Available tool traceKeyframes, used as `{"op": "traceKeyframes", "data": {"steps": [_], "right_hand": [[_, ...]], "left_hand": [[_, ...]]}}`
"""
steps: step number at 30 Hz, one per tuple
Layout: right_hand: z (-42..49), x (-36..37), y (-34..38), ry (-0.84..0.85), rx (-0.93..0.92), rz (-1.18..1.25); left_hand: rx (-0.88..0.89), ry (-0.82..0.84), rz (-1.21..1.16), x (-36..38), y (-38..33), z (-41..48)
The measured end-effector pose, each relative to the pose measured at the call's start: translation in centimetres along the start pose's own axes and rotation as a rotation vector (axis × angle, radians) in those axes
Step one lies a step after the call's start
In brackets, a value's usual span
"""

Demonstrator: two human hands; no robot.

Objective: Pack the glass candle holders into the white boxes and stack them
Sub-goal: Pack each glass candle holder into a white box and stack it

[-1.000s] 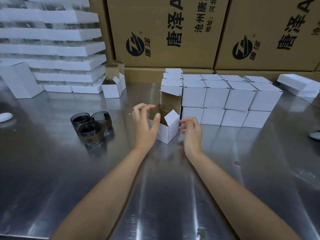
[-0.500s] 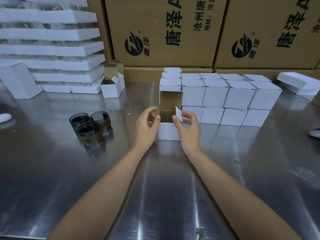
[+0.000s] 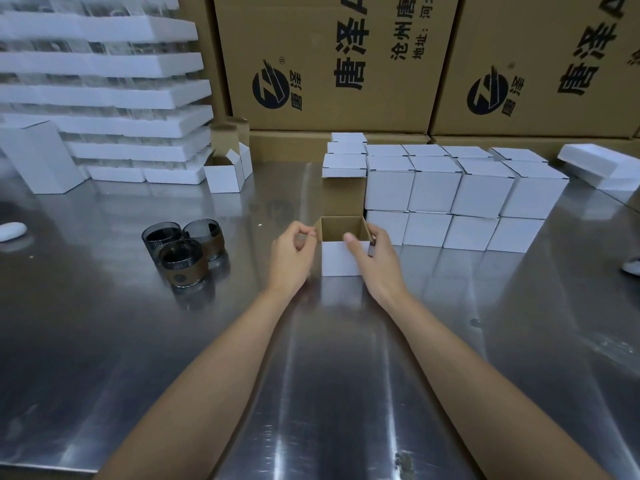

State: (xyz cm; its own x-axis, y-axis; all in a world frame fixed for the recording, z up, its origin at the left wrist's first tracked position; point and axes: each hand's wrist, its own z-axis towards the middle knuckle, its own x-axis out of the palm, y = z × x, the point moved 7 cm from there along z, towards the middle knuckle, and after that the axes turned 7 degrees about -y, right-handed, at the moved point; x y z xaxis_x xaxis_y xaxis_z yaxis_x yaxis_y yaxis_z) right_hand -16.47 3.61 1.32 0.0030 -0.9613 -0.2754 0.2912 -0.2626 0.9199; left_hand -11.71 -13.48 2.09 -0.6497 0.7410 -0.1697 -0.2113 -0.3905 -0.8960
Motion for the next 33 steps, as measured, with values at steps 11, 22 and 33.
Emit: {"op": "traceKeyframes", "data": {"steps": [11,22,33], "right_hand": [[-0.2,0.3,0.2,0.032,-0.002,0.031],[0.0,0.5,-0.3,0.038,0.000,0.047],[0.3,0.7,-0.8,0.043,-0.001,0.060]], "left_hand": [[0.329,-0.462,0.780,-5.9,-1.9,1.4],[0.131,-0.238,1.125,-4.5,0.1,2.0],[0.213,-0.210,1.000,-4.6,0.0,2.3]]}}
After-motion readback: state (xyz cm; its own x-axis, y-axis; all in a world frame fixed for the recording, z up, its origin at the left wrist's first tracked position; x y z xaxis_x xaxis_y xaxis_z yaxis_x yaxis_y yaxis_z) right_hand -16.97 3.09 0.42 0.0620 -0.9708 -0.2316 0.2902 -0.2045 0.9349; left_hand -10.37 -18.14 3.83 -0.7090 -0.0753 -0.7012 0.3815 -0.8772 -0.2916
